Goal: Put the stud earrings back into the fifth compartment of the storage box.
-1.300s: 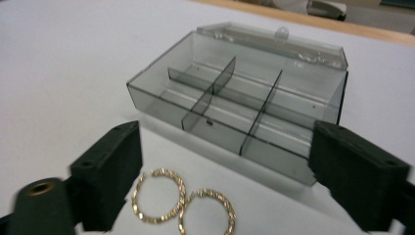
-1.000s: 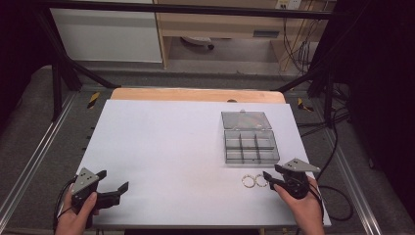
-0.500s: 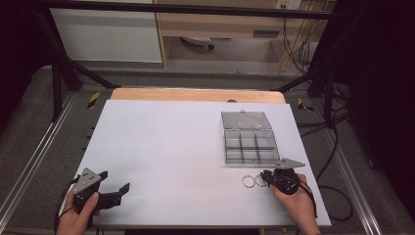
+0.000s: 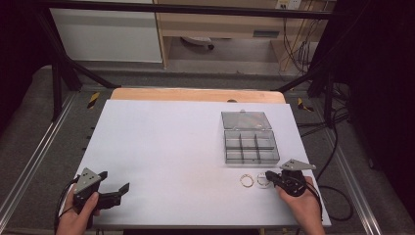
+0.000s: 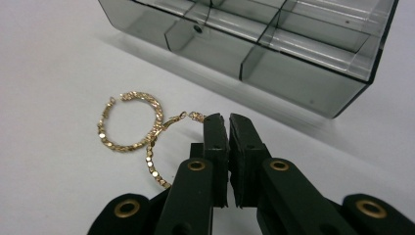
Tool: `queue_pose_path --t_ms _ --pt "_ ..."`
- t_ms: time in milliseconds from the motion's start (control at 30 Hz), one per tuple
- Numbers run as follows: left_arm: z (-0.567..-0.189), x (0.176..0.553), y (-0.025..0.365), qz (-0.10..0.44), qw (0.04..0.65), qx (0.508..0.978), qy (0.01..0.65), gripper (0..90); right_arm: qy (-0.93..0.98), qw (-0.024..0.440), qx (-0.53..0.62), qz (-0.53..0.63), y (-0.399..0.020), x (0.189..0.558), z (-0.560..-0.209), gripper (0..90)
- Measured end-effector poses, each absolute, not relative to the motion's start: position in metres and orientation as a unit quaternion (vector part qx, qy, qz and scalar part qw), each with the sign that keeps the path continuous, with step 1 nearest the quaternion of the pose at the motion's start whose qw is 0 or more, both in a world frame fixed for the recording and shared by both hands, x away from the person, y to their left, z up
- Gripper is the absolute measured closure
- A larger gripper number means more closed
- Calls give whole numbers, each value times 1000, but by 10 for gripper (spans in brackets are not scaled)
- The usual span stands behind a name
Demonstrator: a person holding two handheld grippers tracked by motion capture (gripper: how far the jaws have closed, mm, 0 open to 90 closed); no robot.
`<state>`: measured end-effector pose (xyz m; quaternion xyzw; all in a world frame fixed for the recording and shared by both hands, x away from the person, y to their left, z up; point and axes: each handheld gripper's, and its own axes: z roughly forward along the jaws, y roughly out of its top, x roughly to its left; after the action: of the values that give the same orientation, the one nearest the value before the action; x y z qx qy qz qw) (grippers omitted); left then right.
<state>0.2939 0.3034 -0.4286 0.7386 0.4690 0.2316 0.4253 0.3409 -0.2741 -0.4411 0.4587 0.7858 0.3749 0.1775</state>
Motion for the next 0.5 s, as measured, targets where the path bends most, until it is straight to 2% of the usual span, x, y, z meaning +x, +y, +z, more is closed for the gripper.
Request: queue_pose_path --t_ms 500 --pt "-428 294 304 231 429 736 470 78 770 191 430 431 -265 333 -421 871"
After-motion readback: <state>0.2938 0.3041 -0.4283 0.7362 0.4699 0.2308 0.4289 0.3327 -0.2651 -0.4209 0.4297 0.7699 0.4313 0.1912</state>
